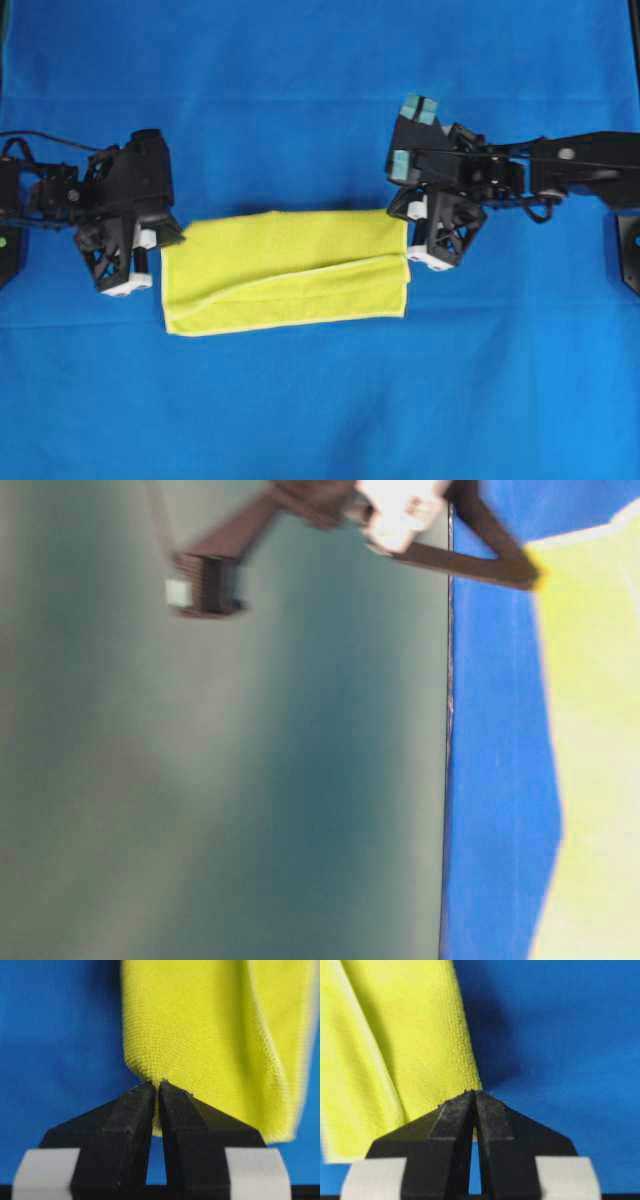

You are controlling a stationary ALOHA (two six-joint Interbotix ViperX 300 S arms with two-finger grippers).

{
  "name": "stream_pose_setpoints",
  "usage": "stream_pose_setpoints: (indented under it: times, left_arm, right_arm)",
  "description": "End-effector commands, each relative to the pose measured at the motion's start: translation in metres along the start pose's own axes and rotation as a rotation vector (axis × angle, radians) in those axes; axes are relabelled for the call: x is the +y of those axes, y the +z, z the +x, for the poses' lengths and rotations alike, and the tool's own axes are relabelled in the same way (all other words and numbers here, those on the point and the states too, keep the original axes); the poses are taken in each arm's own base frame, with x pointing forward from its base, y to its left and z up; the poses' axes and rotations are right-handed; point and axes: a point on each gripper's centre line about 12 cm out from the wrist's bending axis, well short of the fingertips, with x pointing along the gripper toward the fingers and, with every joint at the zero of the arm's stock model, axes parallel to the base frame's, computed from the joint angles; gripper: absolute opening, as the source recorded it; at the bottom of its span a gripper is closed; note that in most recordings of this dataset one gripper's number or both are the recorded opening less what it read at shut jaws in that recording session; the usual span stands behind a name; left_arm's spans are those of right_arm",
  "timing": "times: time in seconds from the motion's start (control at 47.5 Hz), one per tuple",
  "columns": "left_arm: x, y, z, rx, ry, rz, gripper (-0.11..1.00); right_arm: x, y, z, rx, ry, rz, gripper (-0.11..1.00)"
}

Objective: Fold the yellow towel.
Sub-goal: 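Lift the strip and swing the left end toward the right gripper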

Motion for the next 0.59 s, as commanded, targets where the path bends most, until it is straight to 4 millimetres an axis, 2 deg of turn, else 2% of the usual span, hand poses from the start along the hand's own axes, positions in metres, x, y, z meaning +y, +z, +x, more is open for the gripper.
stream_pose_setpoints:
  times: [0.0, 0.148, 0.253, 0.464, 0.569]
  left_arm:
    - [-0.009, 0.026, -0.024, -0.106, -0.032, 0.009, 0.03]
    - [-0.014, 0.04, -0.054, -0.21, -0.06, 0.016, 0.03]
    - [-0.014, 0.042, -0.067, -0.249, -0.069, 0.013, 0.03]
    - [-0.014, 0.04, -0.063, -0.234, -0.065, 0.015, 0.02]
    - [-0.014, 0.04, -0.059, -0.223, -0.065, 0.014, 0.02]
  right_arm:
    - [0.005, 0.021, -0.024, -0.064, 0.01, -0.016, 0.0]
    - [0.009, 0.034, -0.053, -0.095, 0.007, -0.051, 0.0]
    - [0.01, 0.039, -0.068, -0.119, 0.005, -0.066, 0.0]
    - [0.008, 0.042, -0.069, -0.142, -0.002, -0.073, 0.0]
    - [-0.002, 0.043, -0.067, -0.141, -0.024, -0.059, 0.0]
